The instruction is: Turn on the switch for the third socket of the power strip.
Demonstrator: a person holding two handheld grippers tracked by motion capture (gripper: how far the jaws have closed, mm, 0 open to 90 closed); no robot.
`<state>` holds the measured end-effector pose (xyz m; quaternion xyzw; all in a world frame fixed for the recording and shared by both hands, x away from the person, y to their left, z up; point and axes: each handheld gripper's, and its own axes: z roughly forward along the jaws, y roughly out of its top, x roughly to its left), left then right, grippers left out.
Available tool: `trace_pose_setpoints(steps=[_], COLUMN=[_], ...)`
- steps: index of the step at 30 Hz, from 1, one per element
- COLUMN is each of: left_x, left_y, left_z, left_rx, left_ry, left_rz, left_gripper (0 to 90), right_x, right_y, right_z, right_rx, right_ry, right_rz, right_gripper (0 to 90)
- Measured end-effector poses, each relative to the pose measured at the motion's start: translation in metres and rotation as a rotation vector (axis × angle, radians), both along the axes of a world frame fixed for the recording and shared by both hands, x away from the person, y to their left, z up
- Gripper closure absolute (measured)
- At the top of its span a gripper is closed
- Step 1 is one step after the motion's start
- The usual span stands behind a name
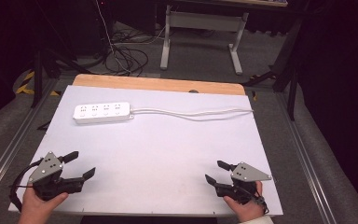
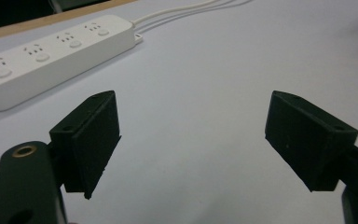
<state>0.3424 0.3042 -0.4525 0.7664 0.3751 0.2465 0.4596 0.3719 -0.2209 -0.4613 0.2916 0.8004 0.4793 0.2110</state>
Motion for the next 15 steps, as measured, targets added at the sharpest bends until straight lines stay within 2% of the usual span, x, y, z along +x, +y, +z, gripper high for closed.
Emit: trace_pose_setpoints(steps=[1,4,12,15], left_x=[-0.0011,-0.002,-0.001,-0.0012], left_y=[-0.0024,-0.0042,0.002,0.0027], left_z=[0.0003,0.0009,0.0019,0.0019], left_rx=[0.027,0.029,-0.043,-0.051], left_ry=[-0.014,-0.021,0.008,0.009], left_rz=[-0.007,-0.013,-0.002,0.001], left_gripper=[18.3,18.1,18.0,18.1], right_x=[-0.0001,-0.0002,0.0007,0.0006], right_y=[0.0,-0.0002,-0.0004,-0.0001], right_z=[0.0,-0.0001,-0.0008,-0.0008], right_rx=[-0.002,0.0,-0.008,-0.013], right_ry=[-0.001,-0.002,-0.004,-0.004], right_rz=[-0.001,-0.003,-0.009,-0.009], right_gripper=[34.4,34.5,33.8,33.8])
